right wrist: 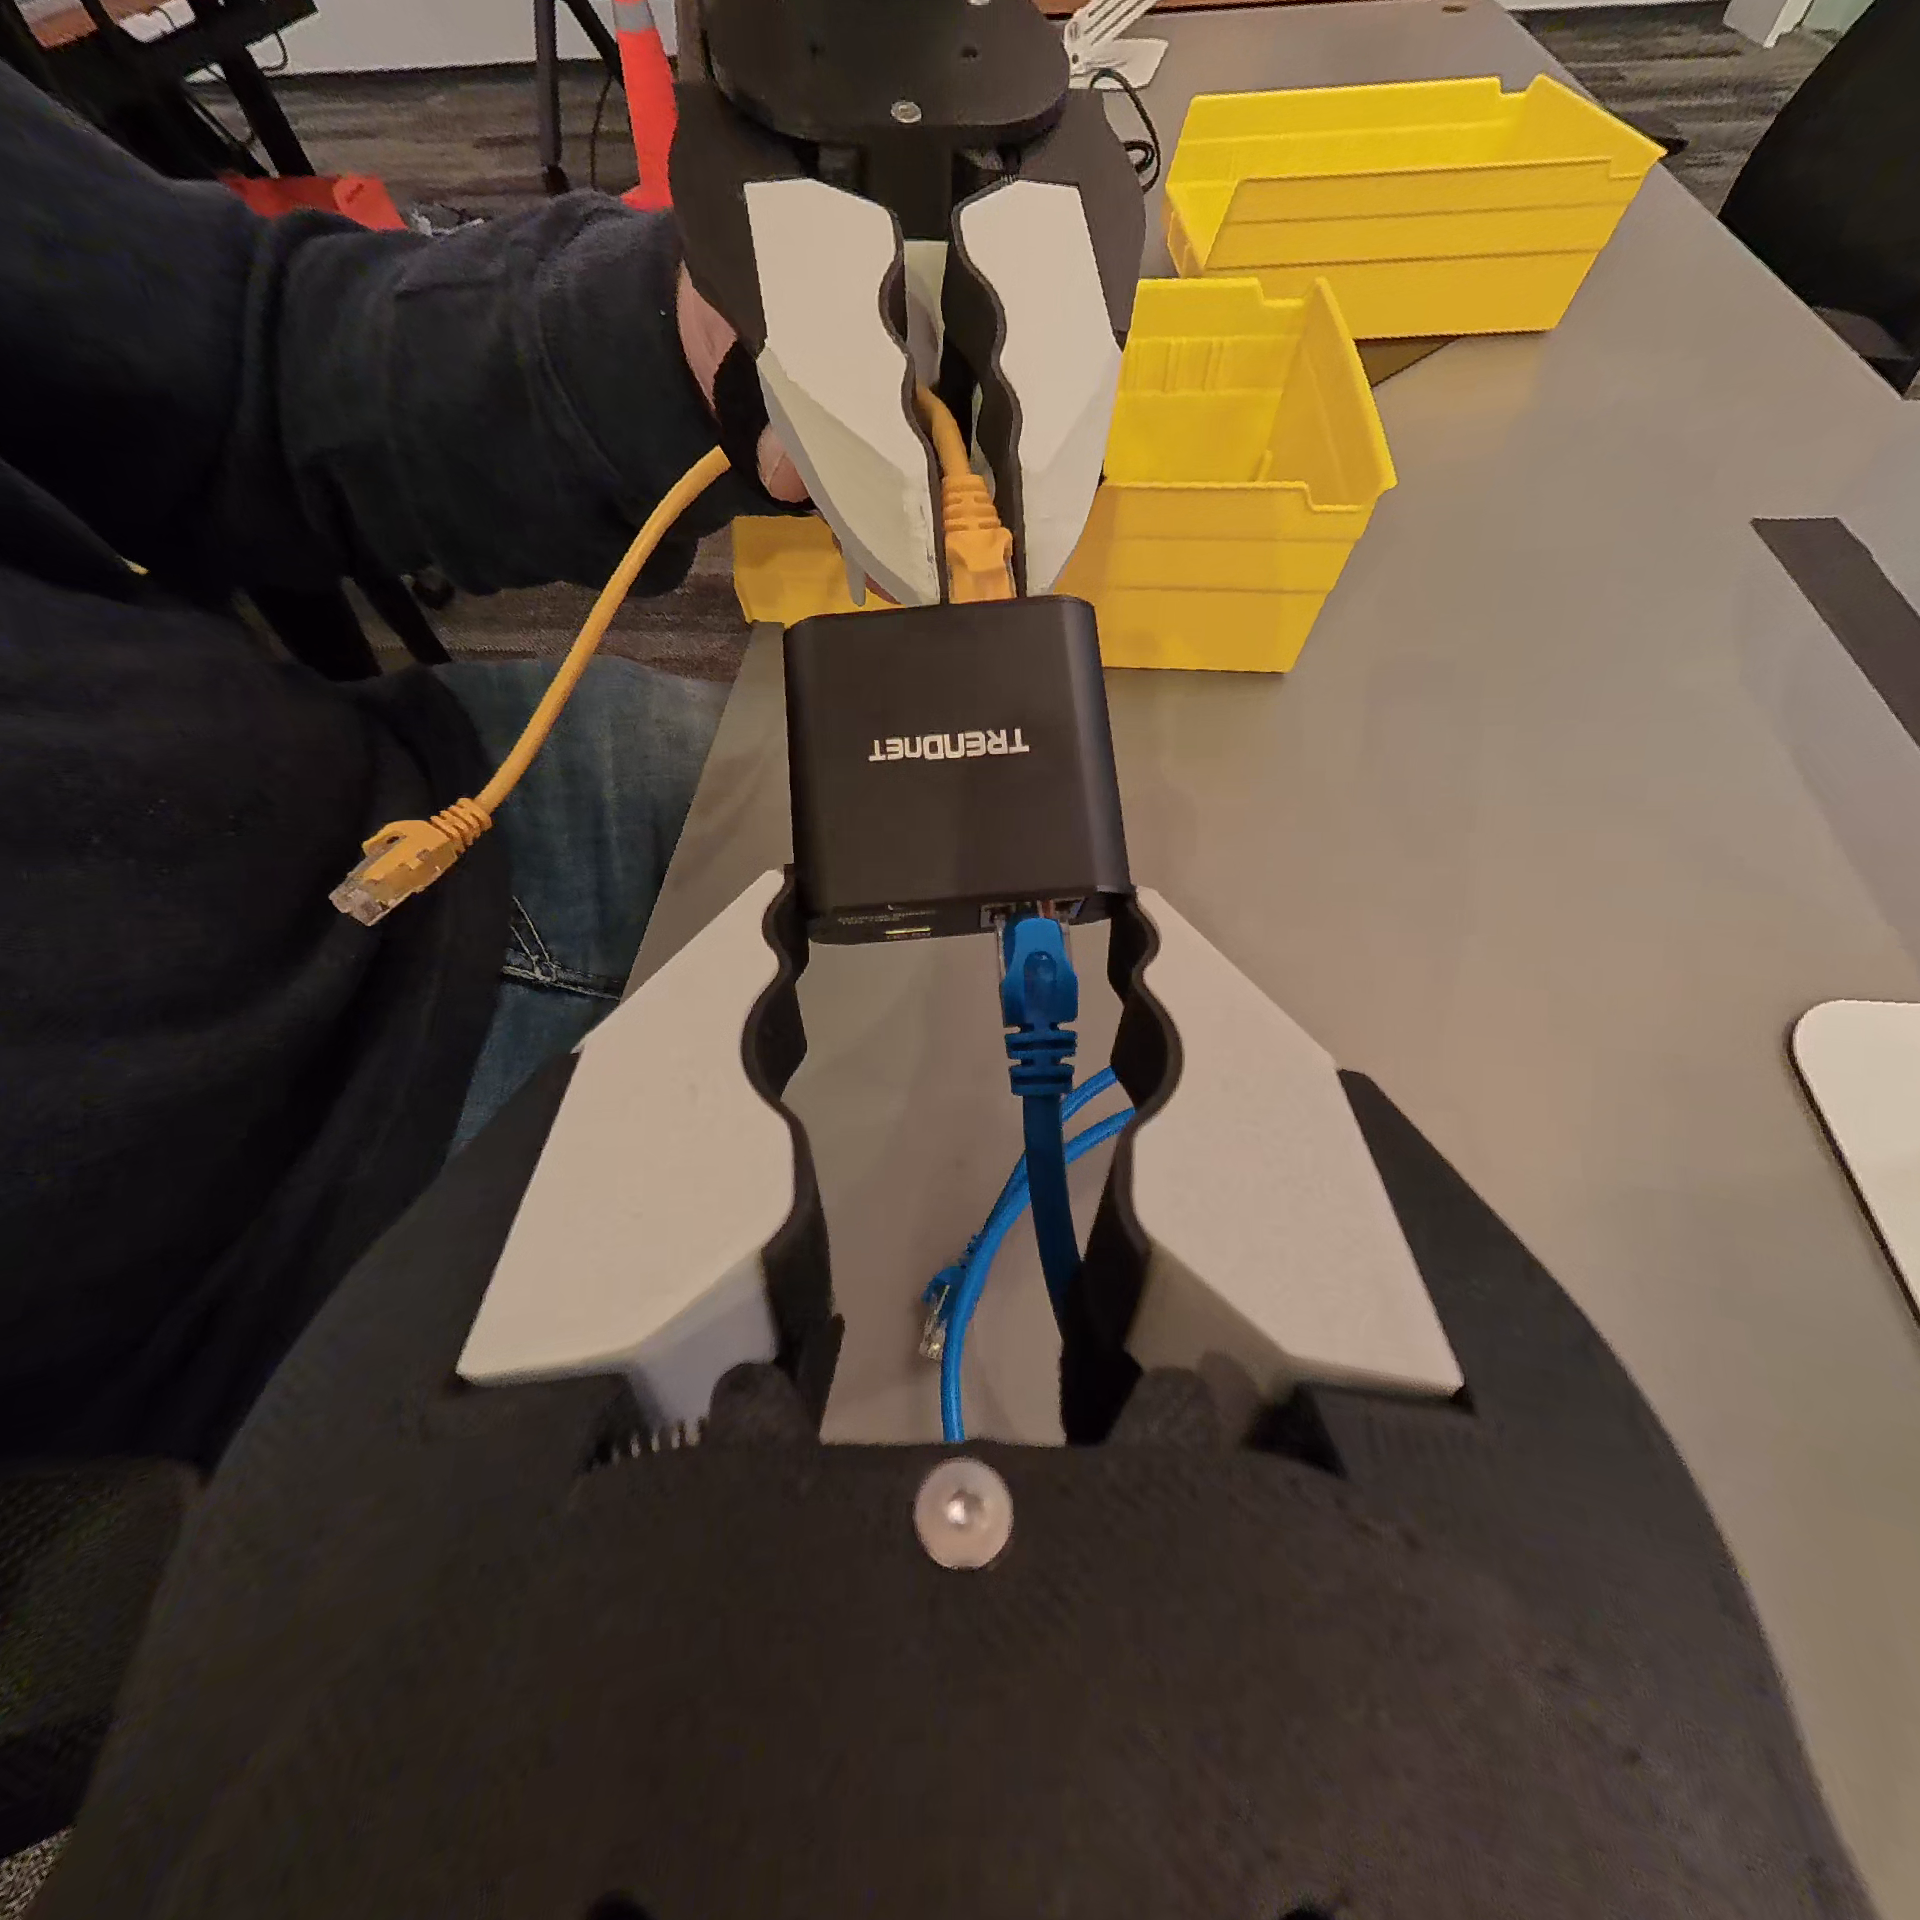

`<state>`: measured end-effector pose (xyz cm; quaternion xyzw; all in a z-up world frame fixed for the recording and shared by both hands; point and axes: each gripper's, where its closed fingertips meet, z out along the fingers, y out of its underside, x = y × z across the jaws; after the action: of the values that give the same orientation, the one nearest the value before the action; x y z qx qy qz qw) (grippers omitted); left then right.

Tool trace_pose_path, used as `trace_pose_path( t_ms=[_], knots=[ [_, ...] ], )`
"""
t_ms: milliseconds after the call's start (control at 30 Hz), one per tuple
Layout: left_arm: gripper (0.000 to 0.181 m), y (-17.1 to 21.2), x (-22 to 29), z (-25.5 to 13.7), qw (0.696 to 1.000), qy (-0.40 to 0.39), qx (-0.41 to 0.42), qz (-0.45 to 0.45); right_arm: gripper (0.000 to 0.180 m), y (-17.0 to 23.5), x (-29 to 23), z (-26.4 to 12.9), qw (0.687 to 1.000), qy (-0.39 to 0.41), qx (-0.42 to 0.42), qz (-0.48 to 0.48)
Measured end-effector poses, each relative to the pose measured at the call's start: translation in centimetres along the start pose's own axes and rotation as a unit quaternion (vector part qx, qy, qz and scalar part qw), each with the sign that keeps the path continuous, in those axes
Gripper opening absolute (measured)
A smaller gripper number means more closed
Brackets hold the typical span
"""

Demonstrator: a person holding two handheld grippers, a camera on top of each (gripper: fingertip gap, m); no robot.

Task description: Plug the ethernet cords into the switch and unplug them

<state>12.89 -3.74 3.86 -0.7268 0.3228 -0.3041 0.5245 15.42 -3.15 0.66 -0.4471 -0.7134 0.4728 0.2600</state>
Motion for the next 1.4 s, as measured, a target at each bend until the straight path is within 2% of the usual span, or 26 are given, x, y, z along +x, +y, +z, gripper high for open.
trace_pose_path(
  t_ms=[333,867,967,1233,1400],
  knots=[
    [0.013,0.2,0.4,0.1,0.998,0.042,0.007,-0.043,0.058,0.0,-0.2,0.0,1.000,-0.006,-0.004,-0.004],
    [0.013,-0.3,-0.5,0.1,1.000,0.005,0.009,-0.008,0.058,-0.2,0.4,0.1,1.000,-0.001,0.016,0.006],
    [0.018,-0.9,-1.1,-0.2,0.999,-0.024,0.021,0.006,0.059,0.1,0.7,0.1,1.000,0.004,0.011,0.008],
    [0.028,-2.5,-3.3,-3.8,0.992,-0.115,-0.004,0.056,0.058,0.9,1.6,-0.2,0.999,0.014,0.022,0.026],
    [0.028,-3.9,-3.8,-10.1,0.978,-0.190,-0.022,0.083,0.058,1.2,2.1,-0.7,0.999,0.025,0.026,0.034]
  ],
)
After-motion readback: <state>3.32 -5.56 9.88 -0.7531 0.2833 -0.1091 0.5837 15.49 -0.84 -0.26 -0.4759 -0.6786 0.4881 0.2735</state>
